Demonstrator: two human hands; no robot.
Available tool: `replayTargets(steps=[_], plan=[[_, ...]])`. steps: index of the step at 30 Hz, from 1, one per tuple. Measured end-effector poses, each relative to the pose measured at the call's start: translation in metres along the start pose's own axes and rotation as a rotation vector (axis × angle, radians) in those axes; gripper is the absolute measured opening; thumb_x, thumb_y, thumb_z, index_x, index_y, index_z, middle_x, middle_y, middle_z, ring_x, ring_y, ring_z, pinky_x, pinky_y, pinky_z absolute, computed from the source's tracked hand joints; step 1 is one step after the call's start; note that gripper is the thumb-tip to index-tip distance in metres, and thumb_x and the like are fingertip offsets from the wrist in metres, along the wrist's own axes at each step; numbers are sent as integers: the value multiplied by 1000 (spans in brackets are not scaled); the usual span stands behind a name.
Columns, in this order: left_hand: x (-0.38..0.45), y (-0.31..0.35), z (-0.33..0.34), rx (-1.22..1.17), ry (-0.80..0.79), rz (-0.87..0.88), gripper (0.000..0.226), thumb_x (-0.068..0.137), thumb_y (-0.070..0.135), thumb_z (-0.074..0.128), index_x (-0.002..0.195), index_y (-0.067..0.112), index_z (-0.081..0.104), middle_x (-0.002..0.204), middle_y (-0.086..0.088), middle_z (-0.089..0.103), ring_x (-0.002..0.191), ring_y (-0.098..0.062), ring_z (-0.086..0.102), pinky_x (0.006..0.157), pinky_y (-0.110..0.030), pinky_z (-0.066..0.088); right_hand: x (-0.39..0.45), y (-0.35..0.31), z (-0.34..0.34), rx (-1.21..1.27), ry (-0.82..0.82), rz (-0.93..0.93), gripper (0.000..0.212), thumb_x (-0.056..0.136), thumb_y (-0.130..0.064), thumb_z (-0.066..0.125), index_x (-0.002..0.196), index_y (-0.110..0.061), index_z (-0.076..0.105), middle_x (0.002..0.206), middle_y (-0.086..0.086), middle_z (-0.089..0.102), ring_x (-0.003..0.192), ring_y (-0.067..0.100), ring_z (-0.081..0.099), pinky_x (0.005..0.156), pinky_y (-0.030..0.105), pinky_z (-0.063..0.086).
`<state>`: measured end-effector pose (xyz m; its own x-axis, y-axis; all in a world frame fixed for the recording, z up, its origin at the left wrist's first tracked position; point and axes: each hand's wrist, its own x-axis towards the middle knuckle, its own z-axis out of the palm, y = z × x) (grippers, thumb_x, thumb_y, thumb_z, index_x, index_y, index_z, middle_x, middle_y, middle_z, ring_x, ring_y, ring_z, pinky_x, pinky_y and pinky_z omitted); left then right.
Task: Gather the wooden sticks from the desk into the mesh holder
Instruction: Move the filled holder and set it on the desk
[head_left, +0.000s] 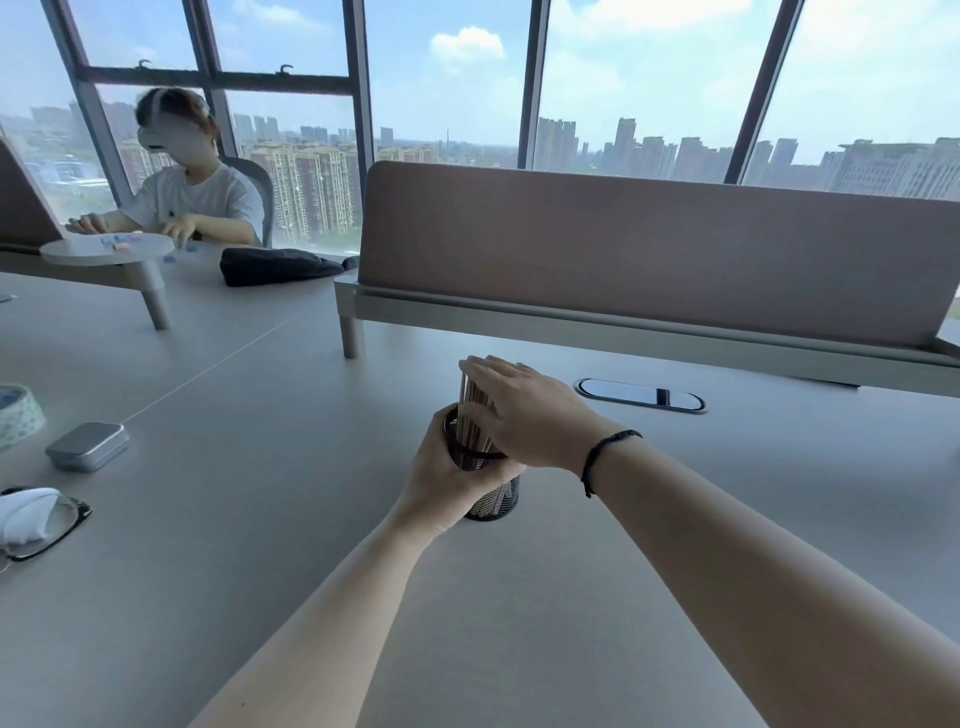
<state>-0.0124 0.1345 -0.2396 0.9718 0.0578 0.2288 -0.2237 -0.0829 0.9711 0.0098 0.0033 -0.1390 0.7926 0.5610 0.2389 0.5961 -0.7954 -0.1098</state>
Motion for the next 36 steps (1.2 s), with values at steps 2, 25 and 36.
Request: replayTargets(steps=[2,25,36], plan=[[0,-2,1,4,3,-18,69,61,23,92,118,23,53,103,10,73,99,-8,70,84,-32,54,0,2,-1,26,-33,-16,64,101,-52,40,157,-24,24,165,-9,22,151,13,19,120,32,15],[-14,-11,17,285,-51,-2,95,69,22,77,145,42,23,125,18,63,114,-2,61,97,-28,49,-72,15,100,1017,381,471,49,86,-17,74,116,-47,50,118,-21,65,109,-6,61,96,26,51],[-8,-10,10,387,-39,-91,50,66,21,78,109,28,54,108,-1,54,75,9,56,63,-5,40,-74,37,99,1042,405,553,38,91,2,50,113,-26,64,110,-6,73,102,6,68,91,31,53]])
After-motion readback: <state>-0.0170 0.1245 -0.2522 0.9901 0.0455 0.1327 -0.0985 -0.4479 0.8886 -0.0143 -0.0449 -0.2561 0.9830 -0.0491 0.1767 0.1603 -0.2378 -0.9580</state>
